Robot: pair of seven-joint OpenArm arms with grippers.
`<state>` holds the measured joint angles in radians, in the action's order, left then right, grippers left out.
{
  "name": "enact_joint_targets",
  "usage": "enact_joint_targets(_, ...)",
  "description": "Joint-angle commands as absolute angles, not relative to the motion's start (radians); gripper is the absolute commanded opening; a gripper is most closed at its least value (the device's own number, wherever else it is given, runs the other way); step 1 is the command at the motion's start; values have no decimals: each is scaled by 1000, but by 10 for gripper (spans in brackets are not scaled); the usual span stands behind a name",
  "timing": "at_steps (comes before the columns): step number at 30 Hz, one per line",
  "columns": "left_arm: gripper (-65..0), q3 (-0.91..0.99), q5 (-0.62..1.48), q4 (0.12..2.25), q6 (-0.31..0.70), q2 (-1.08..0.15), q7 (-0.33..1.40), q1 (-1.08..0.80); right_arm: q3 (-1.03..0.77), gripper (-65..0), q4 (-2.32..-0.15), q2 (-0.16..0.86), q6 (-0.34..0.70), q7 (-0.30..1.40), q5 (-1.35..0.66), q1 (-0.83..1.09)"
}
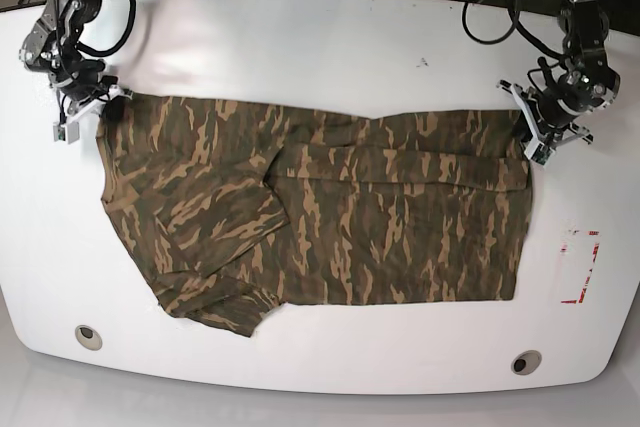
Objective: Layout the t-shirt on the table in an organized manner, then fold the t-shirt properly
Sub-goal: 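Drag the shirt toward the robot's base with both grippers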
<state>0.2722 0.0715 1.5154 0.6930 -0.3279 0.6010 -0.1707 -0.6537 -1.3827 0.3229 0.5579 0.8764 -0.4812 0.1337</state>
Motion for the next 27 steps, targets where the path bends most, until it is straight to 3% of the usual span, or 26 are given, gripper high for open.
enact_joint_targets(1,-627,275,64,1578,698,-343,644,-209,-661,-650,-1454,335,553,941,-466,179)
enact_joint_targets(16,-627,321,64,1767,698,-369,702,-417,-805,-650,-1587,335,556,1013,-461,351)
enact_joint_targets(27,-627,354,65,1810,698,-369,702,-524,-812,-650,-1623,334,558,1015,-463,421)
